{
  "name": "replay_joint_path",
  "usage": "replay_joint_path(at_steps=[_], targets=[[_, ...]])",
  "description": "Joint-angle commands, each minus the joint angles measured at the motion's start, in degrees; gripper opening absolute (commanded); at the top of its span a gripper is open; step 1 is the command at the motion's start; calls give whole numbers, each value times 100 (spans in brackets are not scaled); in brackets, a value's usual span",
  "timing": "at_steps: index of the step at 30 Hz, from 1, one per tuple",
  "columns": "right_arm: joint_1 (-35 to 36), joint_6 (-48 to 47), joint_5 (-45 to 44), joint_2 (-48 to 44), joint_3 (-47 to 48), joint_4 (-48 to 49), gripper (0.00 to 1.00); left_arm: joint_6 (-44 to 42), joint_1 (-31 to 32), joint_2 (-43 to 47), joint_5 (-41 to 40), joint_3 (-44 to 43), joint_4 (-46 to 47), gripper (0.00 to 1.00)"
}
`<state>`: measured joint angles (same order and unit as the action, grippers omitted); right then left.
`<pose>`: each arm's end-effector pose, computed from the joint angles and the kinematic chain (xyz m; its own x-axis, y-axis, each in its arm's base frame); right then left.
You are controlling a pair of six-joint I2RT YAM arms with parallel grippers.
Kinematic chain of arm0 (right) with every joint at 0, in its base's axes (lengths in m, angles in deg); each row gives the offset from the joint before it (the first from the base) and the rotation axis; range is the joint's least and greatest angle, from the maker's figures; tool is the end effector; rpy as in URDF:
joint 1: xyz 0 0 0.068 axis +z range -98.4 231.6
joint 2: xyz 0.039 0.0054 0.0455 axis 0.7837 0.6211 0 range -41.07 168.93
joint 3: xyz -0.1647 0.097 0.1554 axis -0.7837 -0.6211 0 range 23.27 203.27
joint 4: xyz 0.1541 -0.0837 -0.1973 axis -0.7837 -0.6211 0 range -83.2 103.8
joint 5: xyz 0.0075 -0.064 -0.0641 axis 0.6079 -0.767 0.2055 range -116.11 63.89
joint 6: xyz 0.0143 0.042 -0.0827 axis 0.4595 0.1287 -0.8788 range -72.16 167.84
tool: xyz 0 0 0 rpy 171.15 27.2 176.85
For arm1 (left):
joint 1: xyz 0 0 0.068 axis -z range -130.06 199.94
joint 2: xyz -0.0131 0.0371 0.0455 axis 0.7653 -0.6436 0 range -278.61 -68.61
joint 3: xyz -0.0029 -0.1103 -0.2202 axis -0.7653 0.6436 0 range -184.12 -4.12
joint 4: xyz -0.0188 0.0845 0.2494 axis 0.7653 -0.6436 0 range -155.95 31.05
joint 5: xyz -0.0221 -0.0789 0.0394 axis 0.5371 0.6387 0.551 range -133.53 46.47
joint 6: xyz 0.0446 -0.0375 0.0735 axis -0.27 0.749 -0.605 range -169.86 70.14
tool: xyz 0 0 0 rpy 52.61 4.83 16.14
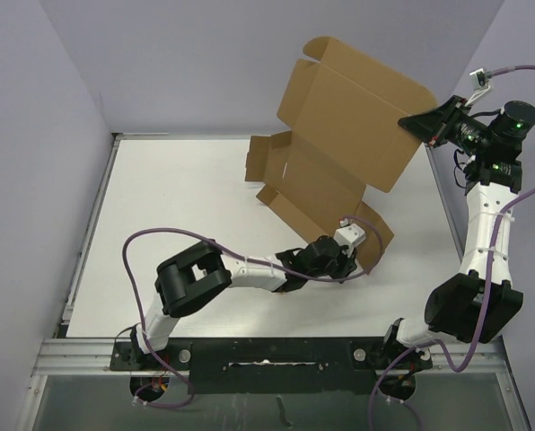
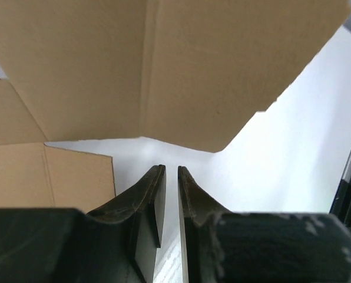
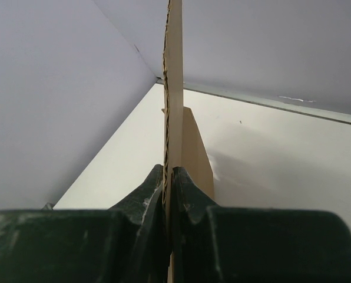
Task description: Fold the paper box
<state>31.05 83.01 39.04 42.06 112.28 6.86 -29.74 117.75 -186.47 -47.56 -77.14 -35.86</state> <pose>0.3467 -0.0479 0.4313 -0.4186 0.4154 -0.8076 -0.5639 0.5782 0.5897 0.1927 -0.4566 0.1318 -0.4407 0.1718 -0.8811 0.7960 0.5286 -0.2950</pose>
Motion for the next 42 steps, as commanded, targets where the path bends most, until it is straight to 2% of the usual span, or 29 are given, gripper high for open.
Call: replay_joint_path(at_steps=[1,12,23,42], targets=[[19,103,51,-210,20,254,0,-282,91,-277,-198,-254,-1,14],[18,104,60,-211,20,256,0,-657,-11,-163,-1116,-237,-245,14],[22,77,77,-210,9,229,0,-483,-387,104,-1086,24,-138,14],[34,-52,26,-166,-37,125,0,60,-863,-483,-578,-178,-584,10]])
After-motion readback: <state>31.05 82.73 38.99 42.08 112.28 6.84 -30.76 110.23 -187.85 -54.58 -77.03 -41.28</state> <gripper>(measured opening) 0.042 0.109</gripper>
